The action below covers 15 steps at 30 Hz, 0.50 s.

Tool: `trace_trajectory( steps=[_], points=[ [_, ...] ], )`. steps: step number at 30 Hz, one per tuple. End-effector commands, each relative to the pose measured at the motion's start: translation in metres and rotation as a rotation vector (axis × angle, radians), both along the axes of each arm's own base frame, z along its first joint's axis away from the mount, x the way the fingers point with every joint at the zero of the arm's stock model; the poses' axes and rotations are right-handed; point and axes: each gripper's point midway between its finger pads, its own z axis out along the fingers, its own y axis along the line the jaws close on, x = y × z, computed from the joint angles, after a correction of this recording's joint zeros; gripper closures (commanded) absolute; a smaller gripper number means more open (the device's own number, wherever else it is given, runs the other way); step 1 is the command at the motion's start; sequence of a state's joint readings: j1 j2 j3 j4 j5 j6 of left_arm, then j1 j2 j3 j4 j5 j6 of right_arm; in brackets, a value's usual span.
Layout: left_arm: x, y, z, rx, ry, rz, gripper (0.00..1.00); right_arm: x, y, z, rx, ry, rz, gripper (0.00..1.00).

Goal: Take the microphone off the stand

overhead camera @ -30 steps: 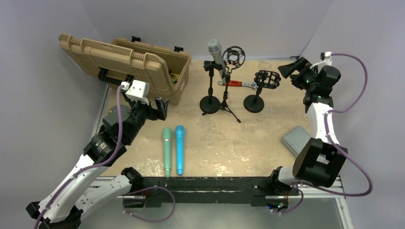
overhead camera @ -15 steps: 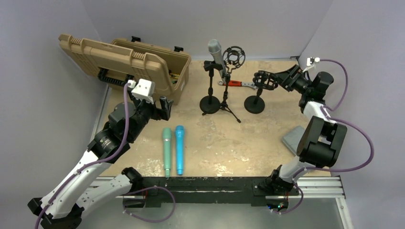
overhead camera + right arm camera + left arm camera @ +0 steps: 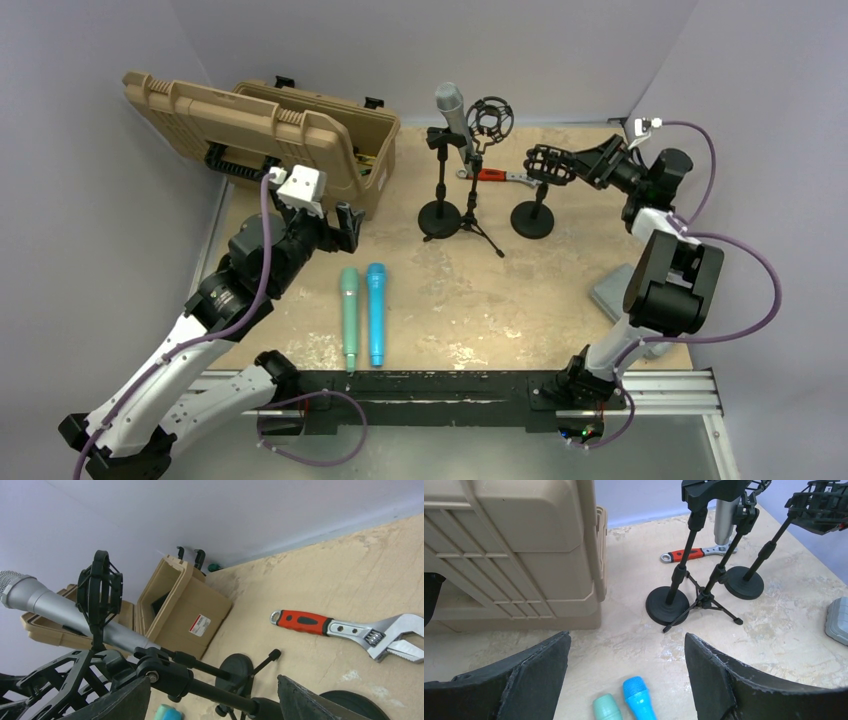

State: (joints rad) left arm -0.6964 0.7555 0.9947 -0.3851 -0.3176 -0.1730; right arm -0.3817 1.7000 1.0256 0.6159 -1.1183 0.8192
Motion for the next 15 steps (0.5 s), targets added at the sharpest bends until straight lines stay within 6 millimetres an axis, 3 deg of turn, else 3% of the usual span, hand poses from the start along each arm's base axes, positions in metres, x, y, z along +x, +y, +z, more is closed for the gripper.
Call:
trace_trajectory(
  steps=[1,6,15],
  points=[
    [-0.002,-0.003,0.02,-0.043,-0.033,-0.014,0.18,0.01,0.008,0.015,-0.024,-0.069,0.038,0.1],
    [-0.001,-0.004,0.019,-0.041,-0.03,-0.016,0.18,0.018,0.007,0.003,-0.02,-0.037,0.026,0.1],
    [-0.003,-0.004,0.02,-0.047,-0.031,-0.022,0.18,0.018,0.0,-0.04,-0.058,0.056,-0.035,0.12]
  ],
)
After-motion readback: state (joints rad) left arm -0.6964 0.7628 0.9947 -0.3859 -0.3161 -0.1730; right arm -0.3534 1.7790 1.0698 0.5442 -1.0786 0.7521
